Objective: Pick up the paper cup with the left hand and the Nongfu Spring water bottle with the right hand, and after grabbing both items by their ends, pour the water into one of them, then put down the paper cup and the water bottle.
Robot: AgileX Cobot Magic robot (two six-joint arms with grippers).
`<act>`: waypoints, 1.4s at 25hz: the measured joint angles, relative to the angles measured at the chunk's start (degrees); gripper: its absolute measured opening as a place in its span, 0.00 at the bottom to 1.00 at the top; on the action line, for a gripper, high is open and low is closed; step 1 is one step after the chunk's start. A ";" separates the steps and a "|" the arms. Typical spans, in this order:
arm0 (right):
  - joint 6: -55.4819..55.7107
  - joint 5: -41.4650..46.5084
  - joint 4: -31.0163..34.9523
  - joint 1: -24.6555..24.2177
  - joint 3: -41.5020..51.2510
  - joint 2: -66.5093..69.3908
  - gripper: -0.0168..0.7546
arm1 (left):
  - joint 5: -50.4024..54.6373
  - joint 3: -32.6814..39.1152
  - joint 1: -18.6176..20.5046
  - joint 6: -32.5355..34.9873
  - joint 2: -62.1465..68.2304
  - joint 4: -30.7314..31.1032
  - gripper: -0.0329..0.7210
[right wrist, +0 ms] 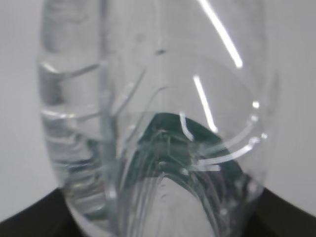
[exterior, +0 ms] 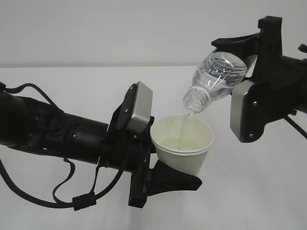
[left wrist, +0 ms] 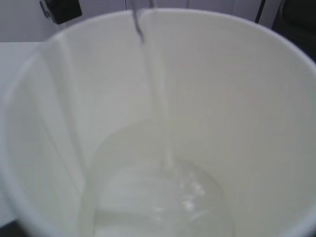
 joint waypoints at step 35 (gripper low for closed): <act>-1.32 -0.69 0.26 0.00 -0.50 0.00 0.63 | 0.13 0.00 0.00 0.00 0.00 0.00 0.63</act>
